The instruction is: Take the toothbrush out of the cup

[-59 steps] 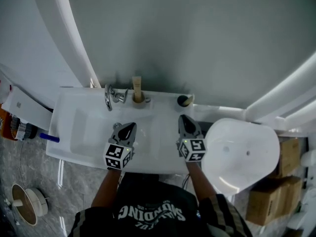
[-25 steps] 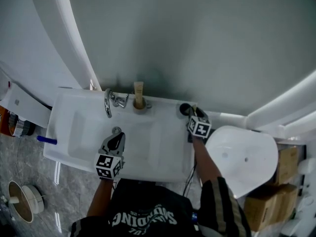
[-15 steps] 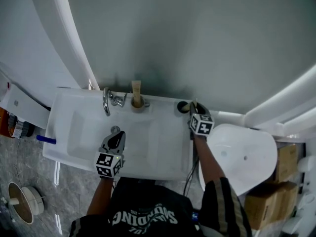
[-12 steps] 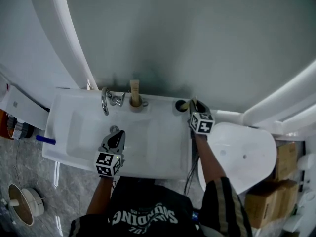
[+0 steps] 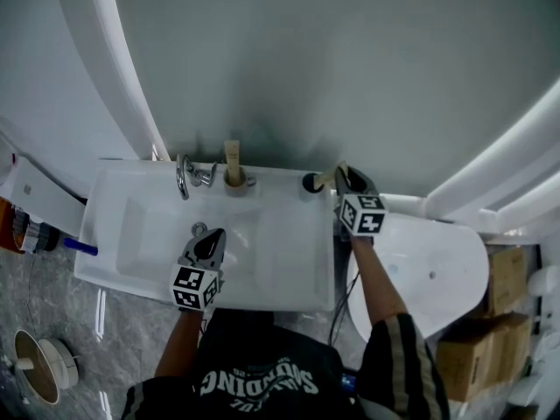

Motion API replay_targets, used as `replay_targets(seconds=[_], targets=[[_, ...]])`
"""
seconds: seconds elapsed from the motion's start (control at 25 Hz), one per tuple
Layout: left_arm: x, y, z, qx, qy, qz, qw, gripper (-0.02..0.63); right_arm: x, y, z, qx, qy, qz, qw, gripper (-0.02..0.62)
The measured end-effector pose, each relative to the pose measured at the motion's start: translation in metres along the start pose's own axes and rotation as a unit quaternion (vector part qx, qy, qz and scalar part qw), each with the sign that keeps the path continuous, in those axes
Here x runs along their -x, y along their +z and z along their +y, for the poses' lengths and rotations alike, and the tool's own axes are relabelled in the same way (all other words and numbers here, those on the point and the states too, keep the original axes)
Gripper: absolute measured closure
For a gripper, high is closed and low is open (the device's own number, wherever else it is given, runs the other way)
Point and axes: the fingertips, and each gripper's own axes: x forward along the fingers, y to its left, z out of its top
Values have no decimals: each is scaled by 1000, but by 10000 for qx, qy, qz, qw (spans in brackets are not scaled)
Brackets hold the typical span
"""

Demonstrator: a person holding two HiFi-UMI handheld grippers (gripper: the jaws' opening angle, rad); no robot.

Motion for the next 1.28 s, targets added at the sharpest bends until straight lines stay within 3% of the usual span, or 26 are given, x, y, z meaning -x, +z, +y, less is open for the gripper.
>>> replay_targets(seconds=[0.28, 0.64, 0.8, 0.96, 1.16, 1.28], targets=[[7, -7, -13, -38, -50, 27, 10000, 606, 28, -3, 24, 30, 516, -33, 9987, 535], [8, -19, -34, -21, -218, 110, 9997, 606, 56, -84, 64, -241, 1673, 823, 9822, 537], [8, -25, -43, -13, -292, 155, 9995, 606, 73, -118, 90, -369, 2306, 1330, 9632, 537], [9, -28, -46, 7, -290, 208, 9994, 606, 86, -148, 112, -657, 3024, 1850, 9328, 537], [11, -31, -45, 6, -269, 241, 9993, 606, 93, -181, 131, -758, 3479, 2488, 9007, 538], [13, -34, -42, 29, -229, 269, 9994, 606, 95, -198, 141, -585, 3627, 2785, 8874, 538]])
